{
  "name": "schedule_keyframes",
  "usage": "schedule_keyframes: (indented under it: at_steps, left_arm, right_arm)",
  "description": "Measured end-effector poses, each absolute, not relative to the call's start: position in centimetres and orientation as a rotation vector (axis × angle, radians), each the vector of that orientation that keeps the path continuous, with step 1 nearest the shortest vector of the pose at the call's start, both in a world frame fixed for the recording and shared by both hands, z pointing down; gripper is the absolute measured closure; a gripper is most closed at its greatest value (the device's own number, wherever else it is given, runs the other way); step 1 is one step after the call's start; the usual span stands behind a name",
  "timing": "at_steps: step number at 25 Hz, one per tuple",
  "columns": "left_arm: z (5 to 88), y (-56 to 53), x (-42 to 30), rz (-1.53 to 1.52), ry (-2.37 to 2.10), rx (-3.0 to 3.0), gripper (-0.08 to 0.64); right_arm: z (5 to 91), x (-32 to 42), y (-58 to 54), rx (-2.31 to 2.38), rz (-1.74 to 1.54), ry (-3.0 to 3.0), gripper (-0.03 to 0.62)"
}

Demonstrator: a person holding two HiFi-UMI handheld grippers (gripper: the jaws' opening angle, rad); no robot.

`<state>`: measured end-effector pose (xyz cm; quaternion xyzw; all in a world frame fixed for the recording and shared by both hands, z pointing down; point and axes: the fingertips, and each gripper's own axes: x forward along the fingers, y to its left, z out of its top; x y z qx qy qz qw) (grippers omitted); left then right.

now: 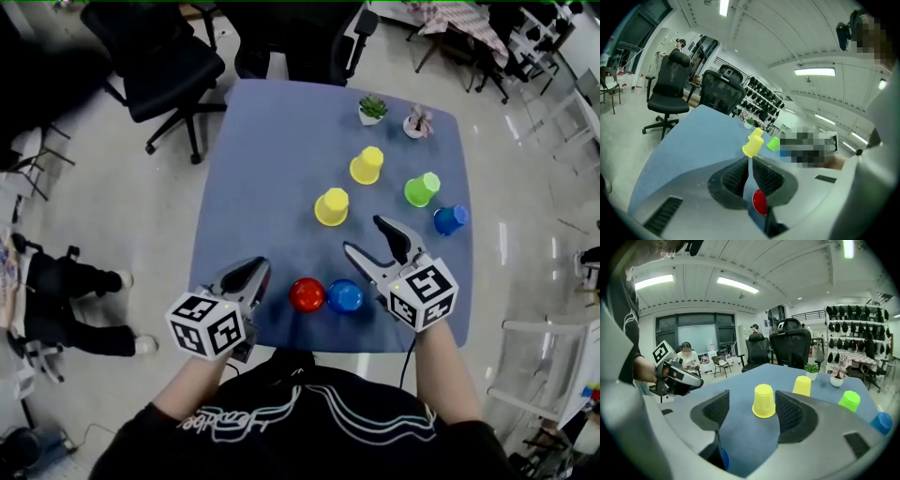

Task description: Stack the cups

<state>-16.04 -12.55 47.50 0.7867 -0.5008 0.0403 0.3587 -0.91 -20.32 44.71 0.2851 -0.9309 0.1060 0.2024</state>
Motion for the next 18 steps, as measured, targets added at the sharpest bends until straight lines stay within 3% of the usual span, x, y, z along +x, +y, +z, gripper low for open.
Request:
schedule_keyframes:
  at_steps: [18]
  left_arm:
    - [48.8, -17.0, -18.0, 0.144, -1.215, 2.063, 0.512]
  right_arm:
    - [51.7, -4.9, -26.8, 0.782, 0.243, -2.432, 0.287]
